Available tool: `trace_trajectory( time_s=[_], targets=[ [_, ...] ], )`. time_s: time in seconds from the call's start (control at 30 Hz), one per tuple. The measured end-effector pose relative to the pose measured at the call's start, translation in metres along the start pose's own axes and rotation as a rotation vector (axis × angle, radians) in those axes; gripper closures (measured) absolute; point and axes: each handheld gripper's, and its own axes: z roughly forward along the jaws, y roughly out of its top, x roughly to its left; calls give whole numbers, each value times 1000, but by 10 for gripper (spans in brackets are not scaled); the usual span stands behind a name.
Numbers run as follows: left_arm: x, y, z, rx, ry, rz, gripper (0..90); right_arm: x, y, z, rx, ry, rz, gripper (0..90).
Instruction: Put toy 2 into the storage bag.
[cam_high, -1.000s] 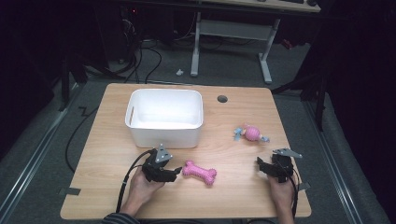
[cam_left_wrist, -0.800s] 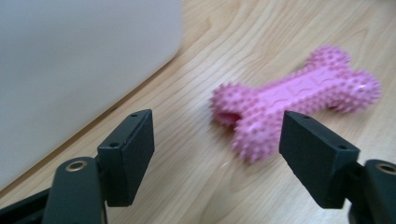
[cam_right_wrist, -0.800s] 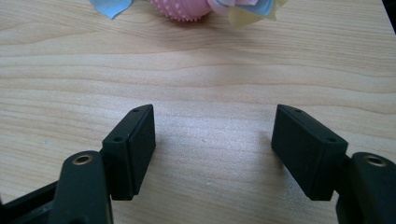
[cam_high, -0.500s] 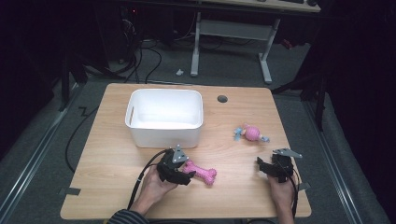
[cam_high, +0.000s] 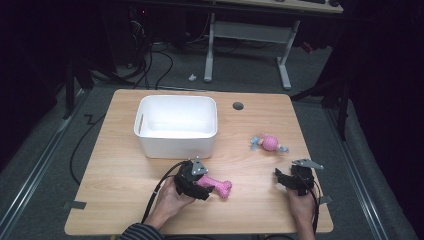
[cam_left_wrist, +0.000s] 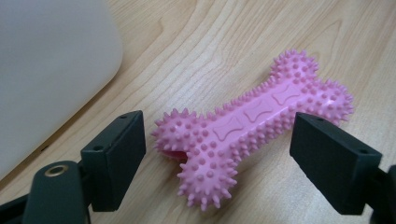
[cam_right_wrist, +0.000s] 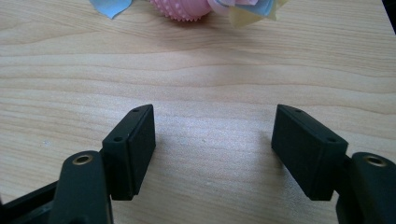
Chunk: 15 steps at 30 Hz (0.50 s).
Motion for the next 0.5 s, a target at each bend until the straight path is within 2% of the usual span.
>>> trace_trajectory(
  time_s=[0.3,0.5],
  targets=[
    [1,-4,2,8,-8,-12,229,0,0,0,-2,1,1,306],
    [1,-12,2,4,10,-14,307,0,0,0,-1,1,0,306]
  ],
)
